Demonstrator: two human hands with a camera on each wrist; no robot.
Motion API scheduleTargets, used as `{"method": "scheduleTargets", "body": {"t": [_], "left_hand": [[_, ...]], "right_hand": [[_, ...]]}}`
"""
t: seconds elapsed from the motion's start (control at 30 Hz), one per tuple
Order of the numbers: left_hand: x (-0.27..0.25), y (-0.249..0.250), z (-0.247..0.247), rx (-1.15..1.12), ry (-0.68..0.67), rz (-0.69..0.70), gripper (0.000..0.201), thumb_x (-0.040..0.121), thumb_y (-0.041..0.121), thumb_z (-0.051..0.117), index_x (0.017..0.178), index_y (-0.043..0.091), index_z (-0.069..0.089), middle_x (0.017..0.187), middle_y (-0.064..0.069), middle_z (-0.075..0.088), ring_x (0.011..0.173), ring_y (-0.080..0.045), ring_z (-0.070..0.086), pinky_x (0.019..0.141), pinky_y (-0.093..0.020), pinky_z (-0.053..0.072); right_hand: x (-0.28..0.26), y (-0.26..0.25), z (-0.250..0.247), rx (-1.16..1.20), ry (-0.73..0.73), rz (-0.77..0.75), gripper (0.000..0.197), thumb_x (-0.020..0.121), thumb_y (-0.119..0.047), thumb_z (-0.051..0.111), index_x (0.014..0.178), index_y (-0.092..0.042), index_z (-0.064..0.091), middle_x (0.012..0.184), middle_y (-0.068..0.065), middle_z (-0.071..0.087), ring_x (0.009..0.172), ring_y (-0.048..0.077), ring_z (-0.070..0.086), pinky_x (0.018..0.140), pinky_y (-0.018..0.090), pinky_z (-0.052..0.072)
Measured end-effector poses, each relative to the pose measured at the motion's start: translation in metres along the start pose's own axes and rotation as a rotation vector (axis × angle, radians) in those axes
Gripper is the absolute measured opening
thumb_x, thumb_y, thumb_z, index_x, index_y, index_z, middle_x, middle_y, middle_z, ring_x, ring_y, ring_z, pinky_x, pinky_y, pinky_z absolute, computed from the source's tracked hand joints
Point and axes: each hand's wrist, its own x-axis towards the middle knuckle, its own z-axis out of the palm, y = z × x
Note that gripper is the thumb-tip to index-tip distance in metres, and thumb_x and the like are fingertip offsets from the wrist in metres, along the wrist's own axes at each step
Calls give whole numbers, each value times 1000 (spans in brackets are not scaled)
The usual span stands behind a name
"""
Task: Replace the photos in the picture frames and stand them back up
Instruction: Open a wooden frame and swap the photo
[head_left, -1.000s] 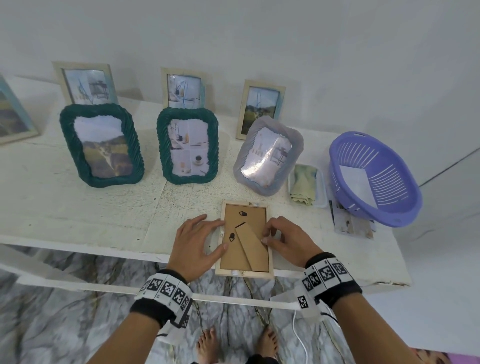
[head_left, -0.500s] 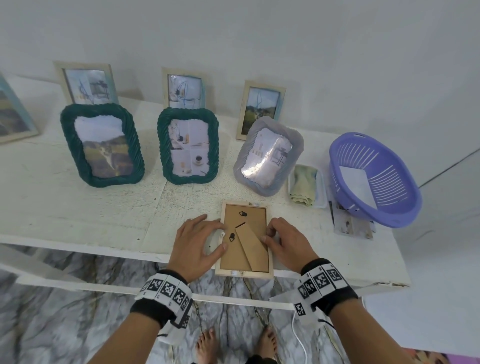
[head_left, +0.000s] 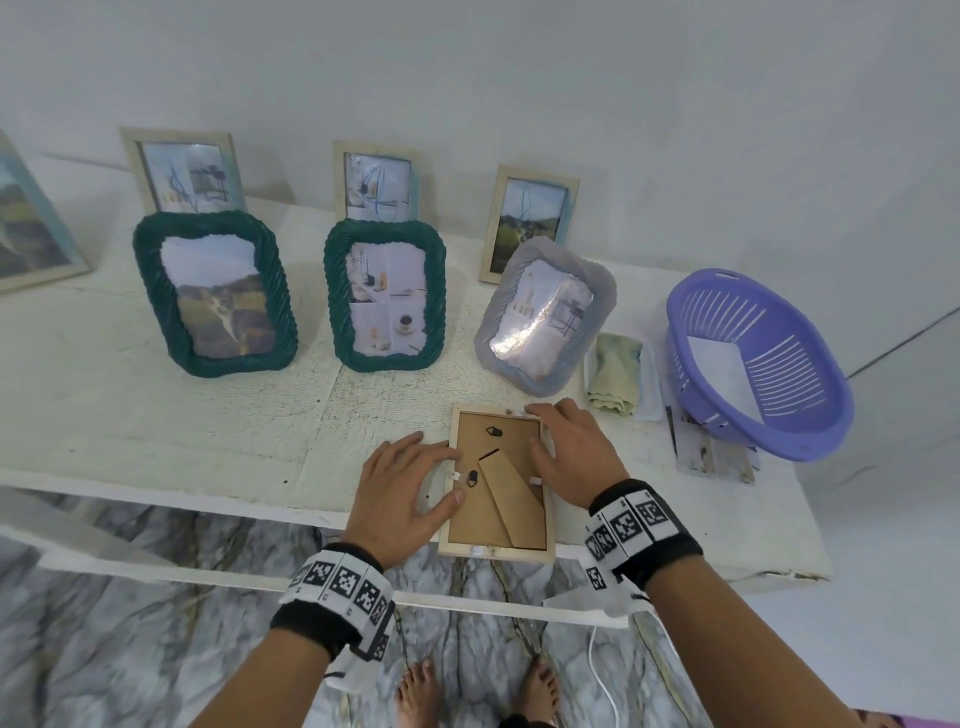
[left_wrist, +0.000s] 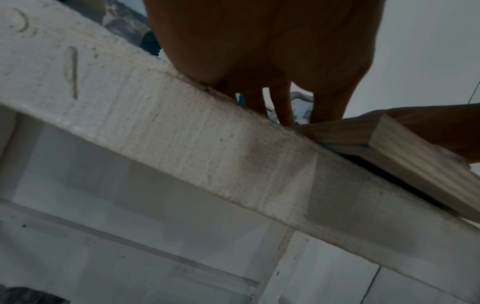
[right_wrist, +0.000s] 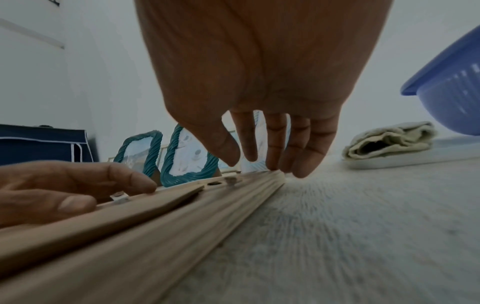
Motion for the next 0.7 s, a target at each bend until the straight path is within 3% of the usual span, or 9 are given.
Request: {"method": "scheduleTargets", "body": {"t": [0.07, 0.2, 0.5, 0.7], "left_hand": [[0, -1, 1, 3, 7, 1, 42, 86, 60, 46, 125, 46, 50, 127, 28, 47, 137, 0, 24, 114, -34, 15], [0, -1, 2, 11, 22, 2, 42, 86, 58, 49, 125, 45, 52, 128, 26, 50, 138, -2, 26, 114, -35, 16], [0, -5, 4, 19, 15, 16, 43, 88, 60, 47, 128, 45, 50, 132, 21, 53, 140, -5, 26, 116, -39, 16], [0, -5, 5, 23, 24, 19, 44, 88, 62, 46, 127, 43, 51, 131, 21, 53, 140, -5, 27, 116, -38, 15]], "right_hand": [[9, -3, 0, -28, -58, 0, 46, 93, -16, 47, 139, -15, 46, 118, 11, 48, 104, 28, 46, 88, 38, 45], [17, -8, 1, -11, -87, 21, 42, 92, -11, 46, 133, -12, 52, 118, 14, 45, 105, 30, 46, 91, 37, 43], [11, -5, 3, -15, -141, 20, 52, 92, -9, 44, 144, -16, 43, 123, 12, 41, 109, 28, 42, 96, 33, 38], [12, 3, 3, 141, -155, 64, 51, 90, -5, 44, 137, -20, 52, 118, 8, 41, 112, 27, 43, 102, 36, 39]]}}
